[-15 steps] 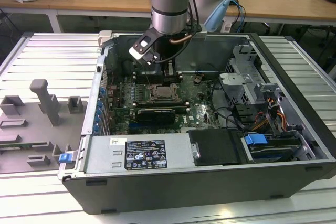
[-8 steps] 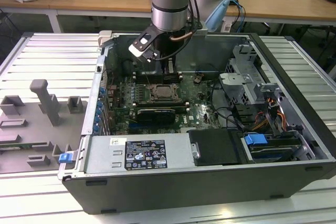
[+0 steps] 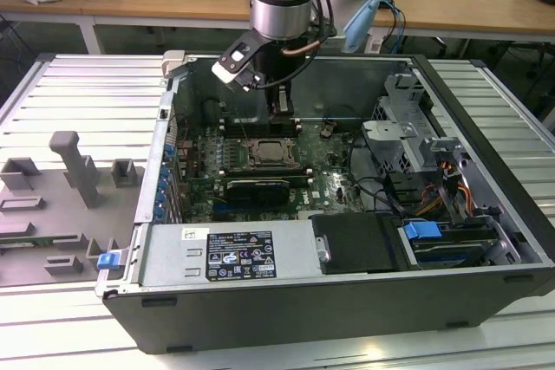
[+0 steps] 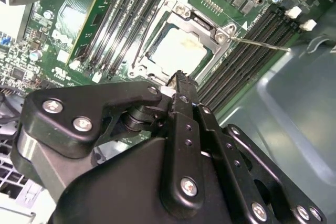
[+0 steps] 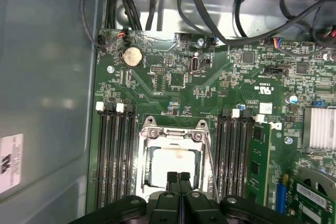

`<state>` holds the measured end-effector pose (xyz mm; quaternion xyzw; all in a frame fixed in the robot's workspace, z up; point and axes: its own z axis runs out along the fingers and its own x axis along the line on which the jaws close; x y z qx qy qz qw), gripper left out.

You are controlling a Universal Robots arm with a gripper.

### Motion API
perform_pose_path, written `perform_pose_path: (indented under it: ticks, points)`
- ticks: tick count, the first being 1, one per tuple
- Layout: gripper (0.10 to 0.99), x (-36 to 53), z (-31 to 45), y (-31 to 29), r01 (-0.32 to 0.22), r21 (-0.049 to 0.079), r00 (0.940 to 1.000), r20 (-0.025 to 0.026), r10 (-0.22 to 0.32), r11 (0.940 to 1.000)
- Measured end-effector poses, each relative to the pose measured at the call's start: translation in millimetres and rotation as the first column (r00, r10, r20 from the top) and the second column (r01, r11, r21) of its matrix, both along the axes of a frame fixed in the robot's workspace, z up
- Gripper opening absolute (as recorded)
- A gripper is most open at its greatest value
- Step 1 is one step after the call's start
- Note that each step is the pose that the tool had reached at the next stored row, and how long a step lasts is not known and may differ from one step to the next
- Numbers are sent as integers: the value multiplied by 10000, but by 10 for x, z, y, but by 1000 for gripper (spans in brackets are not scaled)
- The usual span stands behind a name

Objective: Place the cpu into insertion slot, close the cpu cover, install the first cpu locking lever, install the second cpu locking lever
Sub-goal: 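Install the first cpu locking lever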

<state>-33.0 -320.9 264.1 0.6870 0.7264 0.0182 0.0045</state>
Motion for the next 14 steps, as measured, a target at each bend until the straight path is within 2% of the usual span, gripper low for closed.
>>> perform_pose_path:
  ticks: [5, 8, 11, 13, 14]
  points:
    - [106, 0, 103, 0, 8, -2, 10000, -1, -8, 10000]
    - [106, 0, 137, 0, 6, 0, 10000, 1, -6, 10000]
    - [106, 0, 138, 0, -505, -2, 9987, 0, 505, 9987]
    - [106, 0, 139, 0, -919, -2, 9958, 0, 919, 9958]
    - [106, 0, 138, 0, -1265, -1, 9920, 0, 1265, 9920]
